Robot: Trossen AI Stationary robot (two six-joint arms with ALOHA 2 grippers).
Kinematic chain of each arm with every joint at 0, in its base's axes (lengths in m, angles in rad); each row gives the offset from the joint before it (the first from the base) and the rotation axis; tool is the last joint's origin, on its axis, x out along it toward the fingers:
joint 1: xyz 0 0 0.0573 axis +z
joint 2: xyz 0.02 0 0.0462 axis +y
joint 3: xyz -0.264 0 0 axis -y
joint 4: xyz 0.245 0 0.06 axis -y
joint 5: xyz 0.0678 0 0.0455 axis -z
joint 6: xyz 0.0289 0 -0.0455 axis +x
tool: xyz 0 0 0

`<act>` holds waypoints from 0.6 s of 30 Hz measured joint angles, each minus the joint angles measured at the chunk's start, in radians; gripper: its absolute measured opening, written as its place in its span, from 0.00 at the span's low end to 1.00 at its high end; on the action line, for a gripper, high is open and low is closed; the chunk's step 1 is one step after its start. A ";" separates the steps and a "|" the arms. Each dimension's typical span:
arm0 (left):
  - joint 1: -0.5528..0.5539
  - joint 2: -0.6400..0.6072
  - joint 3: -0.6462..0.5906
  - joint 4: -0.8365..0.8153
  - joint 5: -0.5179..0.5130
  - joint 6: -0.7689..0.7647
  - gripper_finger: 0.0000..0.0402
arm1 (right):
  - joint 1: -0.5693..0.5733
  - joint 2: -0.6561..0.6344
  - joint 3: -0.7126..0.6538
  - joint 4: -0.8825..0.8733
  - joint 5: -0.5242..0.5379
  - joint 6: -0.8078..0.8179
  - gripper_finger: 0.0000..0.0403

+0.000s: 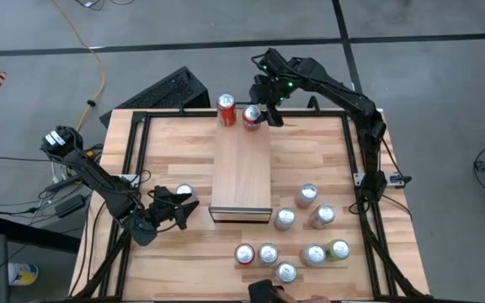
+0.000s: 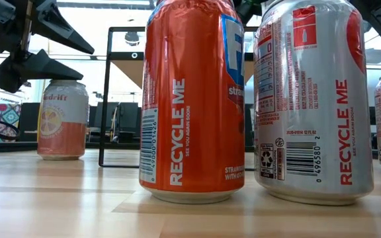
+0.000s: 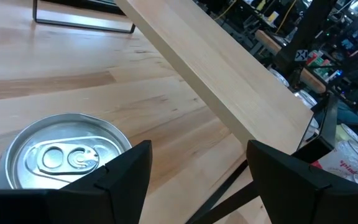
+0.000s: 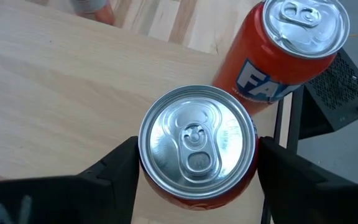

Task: Place canned beverage on shelf
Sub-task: Put the left red soda can on the shelf aligned with the other red soda can

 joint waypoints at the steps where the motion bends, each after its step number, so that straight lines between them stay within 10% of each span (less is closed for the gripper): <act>1: 0.000 0.000 0.000 0.000 0.000 -0.001 0.63 | 0.000 0.000 0.000 0.001 0.001 0.002 0.67; 18: 0.000 0.000 0.000 0.000 -0.001 -0.004 0.63 | 0.003 0.000 0.000 0.036 0.041 0.024 0.79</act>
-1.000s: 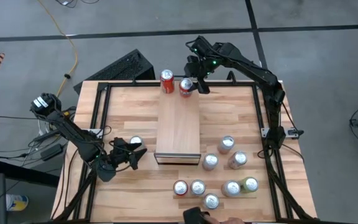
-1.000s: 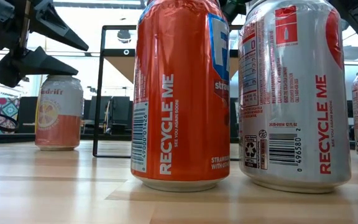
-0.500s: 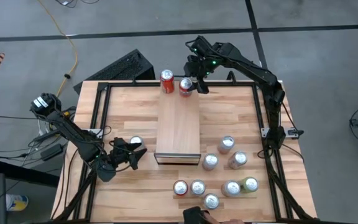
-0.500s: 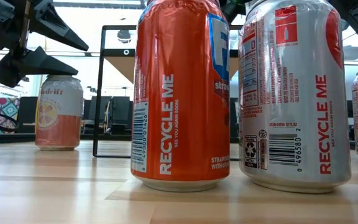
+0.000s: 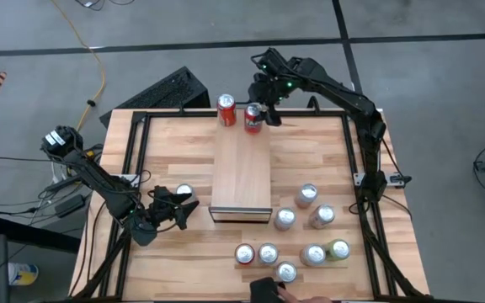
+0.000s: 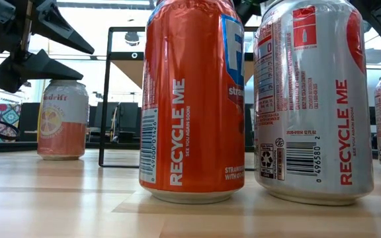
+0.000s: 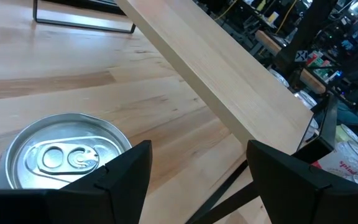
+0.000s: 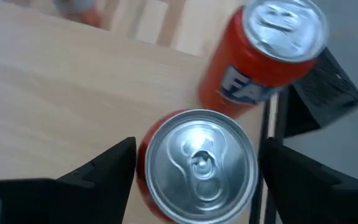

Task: Place canned beverage on shelf
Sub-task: Put the left red soda can on the shelf aligned with the other red soda can

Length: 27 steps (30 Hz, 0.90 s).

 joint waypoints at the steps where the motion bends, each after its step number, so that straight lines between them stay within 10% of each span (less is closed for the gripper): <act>1: 0.000 0.000 0.000 0.000 0.000 0.000 0.63 | 0.000 -0.003 0.000 0.005 0.022 0.016 0.79; 10: 0.000 0.000 0.000 0.000 0.000 0.003 0.63 | 0.020 -0.009 0.101 -0.050 0.103 0.281 0.79; 19: 0.000 0.000 0.000 0.000 0.002 0.003 0.63 | 0.178 -0.008 0.115 -0.026 0.577 0.619 0.79; 27: 0.000 0.000 0.000 0.000 0.055 0.004 0.63 | 0.212 -0.014 0.115 -0.017 0.589 0.757 0.79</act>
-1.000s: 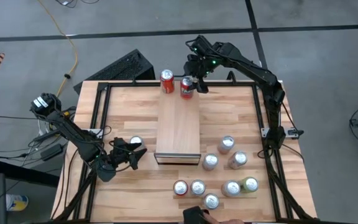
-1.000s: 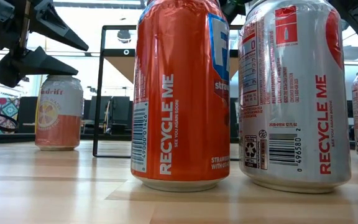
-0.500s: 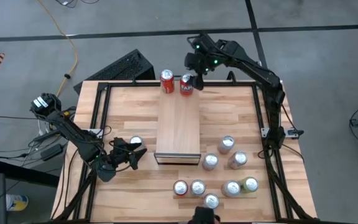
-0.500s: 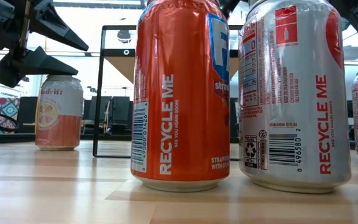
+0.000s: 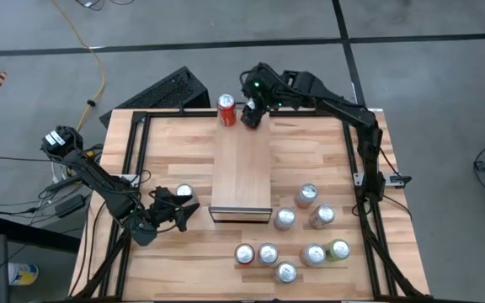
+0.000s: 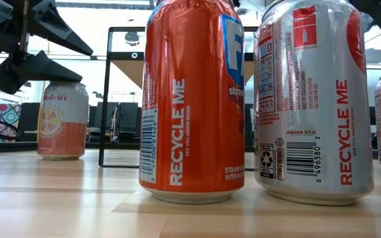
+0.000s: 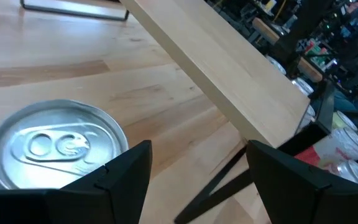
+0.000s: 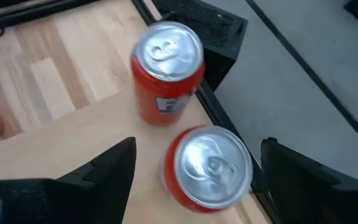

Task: Place canned beverage on shelf
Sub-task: Put the left red soda can on the shelf aligned with the other red soda can

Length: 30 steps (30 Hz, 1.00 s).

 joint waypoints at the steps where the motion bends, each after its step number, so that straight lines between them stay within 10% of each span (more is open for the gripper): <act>1: 0.000 0.000 0.000 0.000 0.006 0.000 0.63 | -0.008 -0.005 0.000 -0.013 0.001 0.005 0.79; 30: -0.004 -0.007 0.000 0.013 0.085 -0.052 0.63 | -0.021 -0.018 0.000 -0.046 0.106 0.252 0.79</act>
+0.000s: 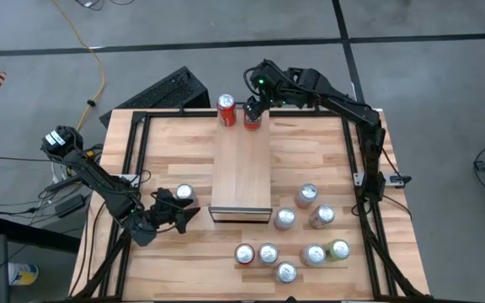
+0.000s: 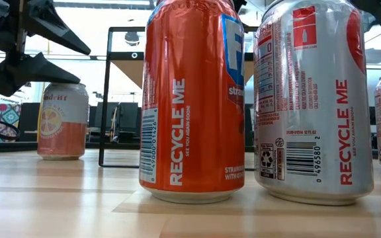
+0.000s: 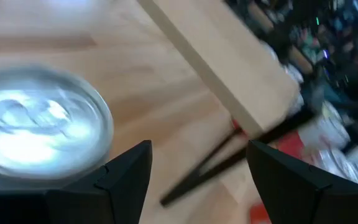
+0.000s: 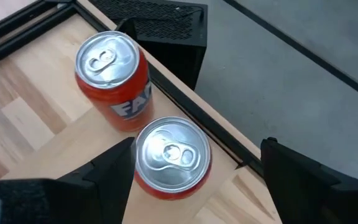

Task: Place canned beverage on shelf
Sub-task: Put the left red soda can on the shelf aligned with the other red soda can

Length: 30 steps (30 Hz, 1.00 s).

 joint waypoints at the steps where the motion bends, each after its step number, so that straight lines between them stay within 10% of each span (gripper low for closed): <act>1: 0.000 -0.023 0.000 -0.001 0.036 0.017 0.63 | 0.000 0.000 0.000 0.000 0.000 0.000 0.79; 16: 0.000 -0.724 0.052 0.034 0.335 0.661 0.63 | -0.002 0.001 -0.030 0.030 -0.039 -0.005 0.79; 30: 0.000 -0.821 0.052 -0.041 0.349 0.717 0.63 | -0.001 0.001 -0.033 0.038 0.000 0.098 0.79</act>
